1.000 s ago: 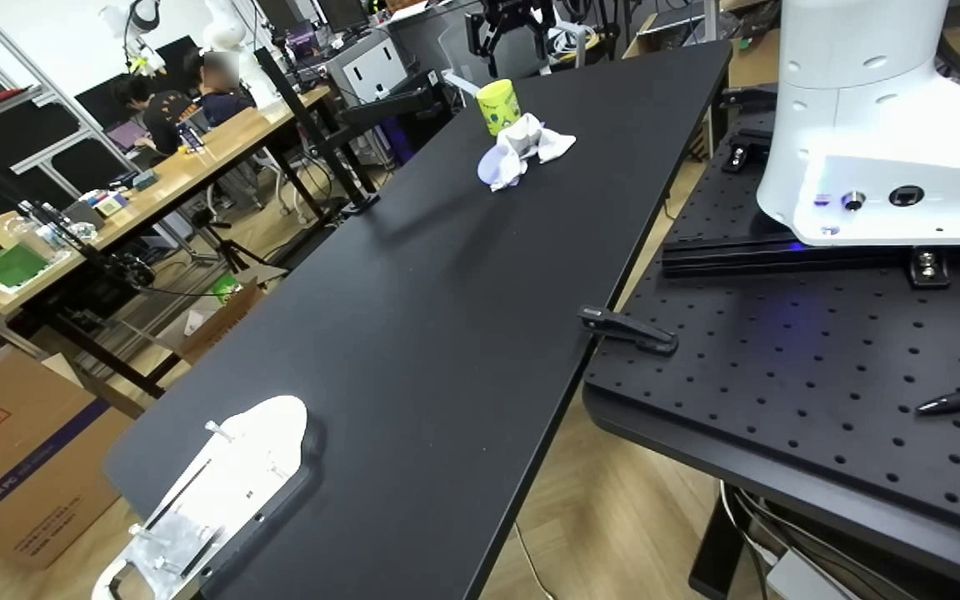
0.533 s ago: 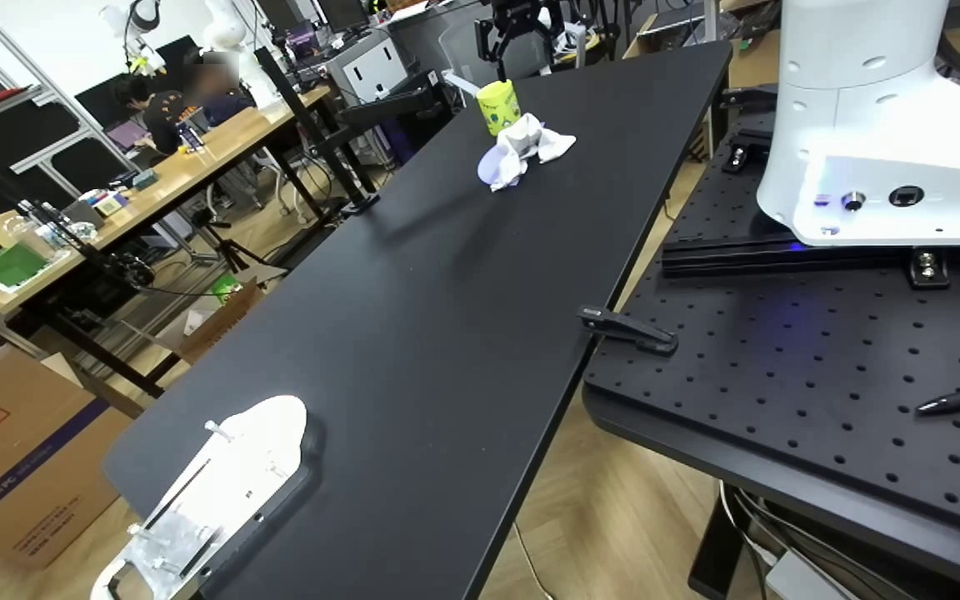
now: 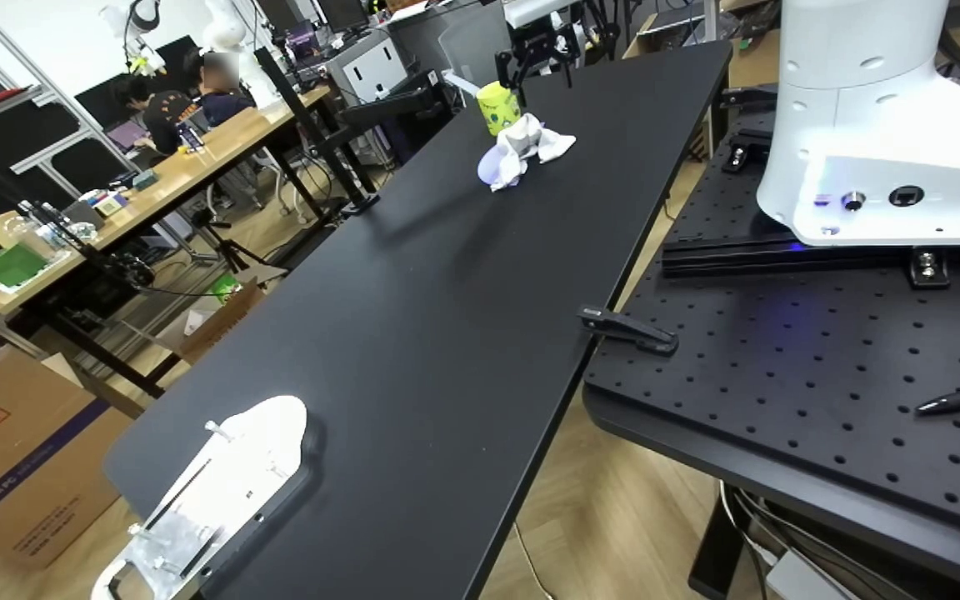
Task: Take the cloth from the table, hang it on the black stand, drop it from the stand, then pick it up and hang it on the stand
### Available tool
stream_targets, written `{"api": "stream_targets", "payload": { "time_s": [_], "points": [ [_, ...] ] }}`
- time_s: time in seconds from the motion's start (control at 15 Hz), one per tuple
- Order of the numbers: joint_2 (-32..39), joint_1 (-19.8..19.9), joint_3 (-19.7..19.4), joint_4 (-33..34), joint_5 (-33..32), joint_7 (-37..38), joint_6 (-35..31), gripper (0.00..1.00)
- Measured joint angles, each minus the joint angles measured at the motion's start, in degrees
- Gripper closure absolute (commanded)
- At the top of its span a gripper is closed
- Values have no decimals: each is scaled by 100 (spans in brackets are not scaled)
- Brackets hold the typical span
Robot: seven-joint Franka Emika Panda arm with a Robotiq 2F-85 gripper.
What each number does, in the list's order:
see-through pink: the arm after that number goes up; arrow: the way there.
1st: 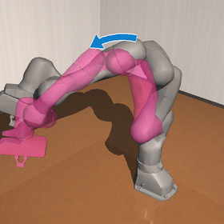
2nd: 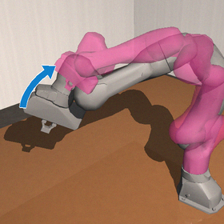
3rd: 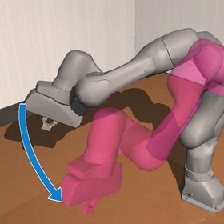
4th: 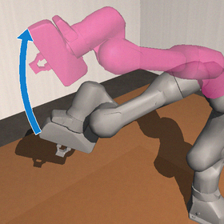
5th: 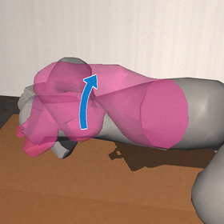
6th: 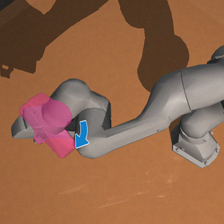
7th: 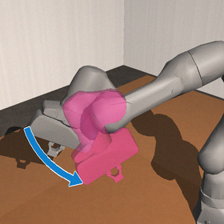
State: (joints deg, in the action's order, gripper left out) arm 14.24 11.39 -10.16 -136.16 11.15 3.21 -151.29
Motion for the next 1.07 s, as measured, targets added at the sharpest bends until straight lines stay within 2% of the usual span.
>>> {"api": "stream_targets", "payload": {
  "time_s": [0.07,0.2,0.8,0.93,1.07],
  "points": [
    [125,-1,13,97,0,0,0,0],
    [335,-4,45,276,-1,0,1,25],
    [811,-9,172,757,-4,-23,2,90],
    [851,-8,209,802,-4,-64,4,100],
    [859,-8,245,817,-3,-109,9,100]
  ]
}}
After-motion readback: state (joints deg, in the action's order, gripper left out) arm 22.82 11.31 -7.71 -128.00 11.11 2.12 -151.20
